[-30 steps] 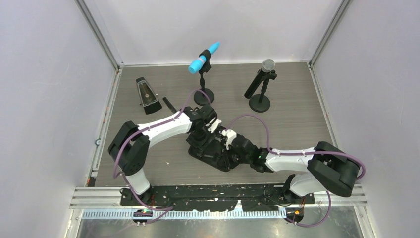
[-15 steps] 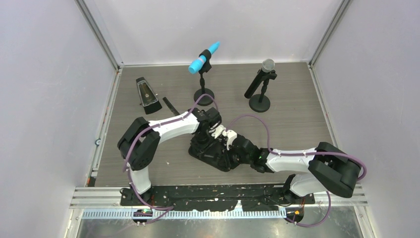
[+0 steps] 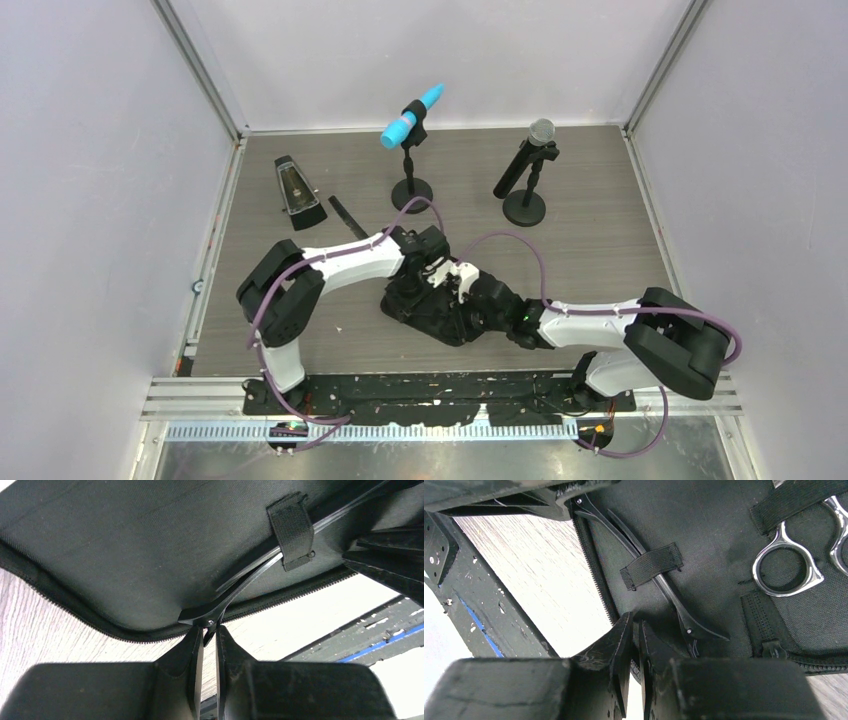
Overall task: Sort the hair-cutting tools
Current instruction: Place the haircut tool in the hairdressing tool bag.
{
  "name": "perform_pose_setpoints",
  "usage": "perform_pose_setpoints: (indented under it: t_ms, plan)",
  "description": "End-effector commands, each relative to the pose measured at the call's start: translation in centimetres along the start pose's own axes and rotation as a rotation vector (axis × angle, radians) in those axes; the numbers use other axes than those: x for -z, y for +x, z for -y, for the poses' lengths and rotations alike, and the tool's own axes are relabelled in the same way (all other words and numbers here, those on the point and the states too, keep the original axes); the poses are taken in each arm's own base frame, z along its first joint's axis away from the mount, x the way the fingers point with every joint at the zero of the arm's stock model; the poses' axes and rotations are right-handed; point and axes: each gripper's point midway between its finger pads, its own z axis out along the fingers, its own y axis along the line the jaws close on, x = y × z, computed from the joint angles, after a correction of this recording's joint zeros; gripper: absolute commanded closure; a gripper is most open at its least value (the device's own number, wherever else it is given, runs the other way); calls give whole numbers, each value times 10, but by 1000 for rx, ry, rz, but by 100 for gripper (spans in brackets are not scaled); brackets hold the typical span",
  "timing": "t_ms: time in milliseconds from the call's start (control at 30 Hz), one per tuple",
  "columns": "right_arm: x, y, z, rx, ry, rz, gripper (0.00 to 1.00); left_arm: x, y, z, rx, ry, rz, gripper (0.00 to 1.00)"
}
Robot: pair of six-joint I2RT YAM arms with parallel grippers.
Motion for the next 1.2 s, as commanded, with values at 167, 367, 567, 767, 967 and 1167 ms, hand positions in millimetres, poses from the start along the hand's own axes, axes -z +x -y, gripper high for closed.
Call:
perform_pose_setpoints:
  t_ms: [167, 367, 567, 767, 967, 1167]
  plan:
    - [8, 45, 26, -3, 100, -142, 80, 6, -27, -12, -73, -283, 196, 100]
    - [9, 45, 27, -9, 104, -128, 81, -1, -35, -4, -55, -316, 245, 100]
    - [12, 41, 26, -6, 99, -103, 81, -3, -43, 13, -120, -308, 300, 100]
    - [20, 31, 23, 6, 74, -28, 78, -6, -48, 19, -150, -295, 315, 100]
    - [46, -2, 23, -52, 103, 174, 64, -7, -46, 18, -141, -301, 285, 100]
    - [77, -24, 45, -192, 225, 325, 54, -8, -44, 19, -142, -294, 280, 100]
